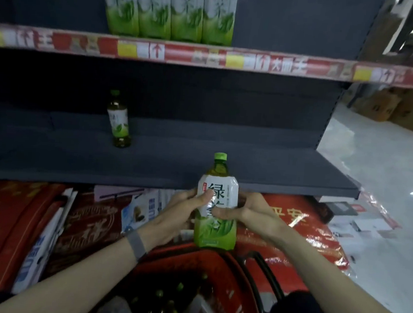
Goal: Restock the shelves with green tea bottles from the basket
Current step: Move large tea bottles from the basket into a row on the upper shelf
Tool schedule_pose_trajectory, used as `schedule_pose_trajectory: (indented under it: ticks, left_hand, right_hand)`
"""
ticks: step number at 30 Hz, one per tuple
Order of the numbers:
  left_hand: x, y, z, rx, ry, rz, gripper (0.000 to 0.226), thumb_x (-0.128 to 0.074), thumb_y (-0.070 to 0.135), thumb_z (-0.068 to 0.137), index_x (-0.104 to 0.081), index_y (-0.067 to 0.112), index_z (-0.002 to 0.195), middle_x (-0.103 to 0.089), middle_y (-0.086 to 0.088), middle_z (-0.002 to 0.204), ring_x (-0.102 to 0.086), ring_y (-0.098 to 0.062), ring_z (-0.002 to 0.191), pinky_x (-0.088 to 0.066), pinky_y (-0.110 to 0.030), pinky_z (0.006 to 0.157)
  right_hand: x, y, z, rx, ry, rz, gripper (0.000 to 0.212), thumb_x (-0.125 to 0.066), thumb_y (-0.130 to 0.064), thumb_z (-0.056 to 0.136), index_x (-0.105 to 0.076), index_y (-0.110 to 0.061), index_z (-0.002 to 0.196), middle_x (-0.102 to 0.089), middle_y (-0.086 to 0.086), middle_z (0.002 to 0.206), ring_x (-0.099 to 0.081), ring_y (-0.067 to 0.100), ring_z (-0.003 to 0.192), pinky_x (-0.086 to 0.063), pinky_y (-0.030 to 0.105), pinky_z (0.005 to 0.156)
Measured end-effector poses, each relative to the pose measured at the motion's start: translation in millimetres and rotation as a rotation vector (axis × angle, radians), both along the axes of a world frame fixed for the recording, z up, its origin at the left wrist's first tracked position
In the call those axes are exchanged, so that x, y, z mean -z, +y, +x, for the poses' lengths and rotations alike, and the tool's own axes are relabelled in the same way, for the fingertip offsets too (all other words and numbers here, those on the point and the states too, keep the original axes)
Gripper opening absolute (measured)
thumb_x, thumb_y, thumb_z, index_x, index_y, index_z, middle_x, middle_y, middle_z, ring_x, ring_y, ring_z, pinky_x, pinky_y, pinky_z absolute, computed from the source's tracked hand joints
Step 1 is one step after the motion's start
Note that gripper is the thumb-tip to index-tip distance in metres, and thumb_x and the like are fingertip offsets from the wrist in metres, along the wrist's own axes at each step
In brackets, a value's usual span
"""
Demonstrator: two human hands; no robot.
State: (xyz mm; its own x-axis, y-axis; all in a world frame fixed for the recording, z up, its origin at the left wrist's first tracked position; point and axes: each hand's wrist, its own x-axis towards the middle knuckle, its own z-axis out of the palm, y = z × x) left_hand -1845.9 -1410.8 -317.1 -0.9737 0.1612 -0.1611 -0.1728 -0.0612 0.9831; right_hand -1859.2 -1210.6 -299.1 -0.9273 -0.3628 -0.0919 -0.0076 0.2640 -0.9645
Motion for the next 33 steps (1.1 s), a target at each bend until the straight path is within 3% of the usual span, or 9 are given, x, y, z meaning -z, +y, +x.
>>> schedule_pose_trajectory:
  ticks: [4, 9, 12, 14, 17, 23, 30, 33]
  left_hand:
    - [-77, 9, -24, 0.049, 0.201, -0.045, 0.026, -0.063, 0.037, 0.101, -0.072, 0.022, 0.121, -0.081, -0.002, 0.109, -0.079, -0.019, 0.099, -0.062, -0.027, 0.074]
    - [-165, 18, -48, 0.092, 0.445, -0.085, 0.029, -0.058, 0.035, 0.103, -0.069, 0.025, 0.128, -0.079, 0.000, 0.120, -0.076, -0.020, 0.109, -0.063, -0.037, 0.087]
    - [-212, 21, -59, 0.119, 0.545, -0.111, 0.031, -0.057, 0.037, 0.102, -0.069, 0.025, 0.129, -0.078, 0.004, 0.122, -0.075, -0.016, 0.112, -0.063, -0.033, 0.086]
    - [-237, 23, -65, 0.121, 0.621, -0.130, 0.036, -0.058, 0.042, 0.098, -0.068, 0.025, 0.128, -0.078, 0.006, 0.122, -0.075, -0.015, 0.112, -0.062, -0.032, 0.086]
    - [-268, 24, -77, 0.089, 0.725, -0.139, 0.047, -0.061, 0.046, 0.093, -0.066, 0.023, 0.134, -0.076, 0.006, 0.125, -0.073, -0.016, 0.116, -0.059, -0.036, 0.095]
    - [-309, 29, -114, 0.058, 0.809, -0.165, 0.050, -0.060, 0.045, 0.098, -0.063, 0.020, 0.141, -0.075, 0.005, 0.129, -0.071, -0.016, 0.120, -0.055, -0.044, 0.106]
    - [-326, 40, -163, 0.000, 0.779, -0.163, 0.039, -0.051, 0.042, 0.108, -0.066, 0.019, 0.135, -0.078, -0.001, 0.122, -0.075, -0.020, 0.111, -0.059, -0.050, 0.101]
    - [-335, 47, -175, -0.011, 0.747, -0.120, 0.041, -0.050, 0.037, 0.109, -0.061, 0.016, 0.143, -0.076, -0.003, 0.127, -0.075, -0.021, 0.112, -0.060, -0.047, 0.099]
  right_hand:
    - [-77, 14, -22, 0.020, 0.177, -0.014, 0.041, -0.091, -0.012, 0.082, -0.076, -0.010, 0.119, -0.082, 0.004, 0.110, -0.079, 0.022, 0.103, -0.062, 0.043, 0.098]
    - [-167, 30, -39, -0.003, 0.374, -0.044, 0.045, -0.090, -0.007, 0.081, -0.074, -0.009, 0.123, -0.082, 0.002, 0.112, -0.079, 0.020, 0.104, -0.064, 0.036, 0.090]
    - [-212, 36, -48, 0.008, 0.502, -0.035, 0.045, -0.092, -0.011, 0.079, -0.075, -0.010, 0.121, -0.082, 0.001, 0.112, -0.079, 0.020, 0.105, -0.063, 0.037, 0.092]
    - [-236, 39, -53, 0.018, 0.575, -0.040, 0.045, -0.092, -0.011, 0.079, -0.075, -0.010, 0.120, -0.082, 0.000, 0.110, -0.079, 0.017, 0.103, -0.064, 0.030, 0.088]
    - [-268, 40, -61, 0.019, 0.681, -0.053, 0.046, -0.093, -0.012, 0.078, -0.076, -0.011, 0.121, -0.082, -0.002, 0.112, -0.079, 0.015, 0.104, -0.063, 0.027, 0.086]
    - [-302, 40, -96, 0.004, 0.710, -0.135, 0.044, -0.088, -0.008, 0.083, -0.074, -0.008, 0.125, -0.082, 0.002, 0.113, -0.079, 0.018, 0.103, -0.063, 0.027, 0.082]
    - [-314, 38, -149, 0.064, 0.608, -0.255, 0.041, -0.086, -0.011, 0.086, -0.073, -0.006, 0.125, -0.082, 0.008, 0.111, -0.080, 0.025, 0.100, -0.066, 0.035, 0.082]
    - [-320, 39, -169, 0.098, 0.567, -0.305, 0.042, -0.085, -0.009, 0.086, -0.072, -0.003, 0.125, -0.081, 0.012, 0.111, -0.079, 0.030, 0.101, -0.065, 0.039, 0.085]
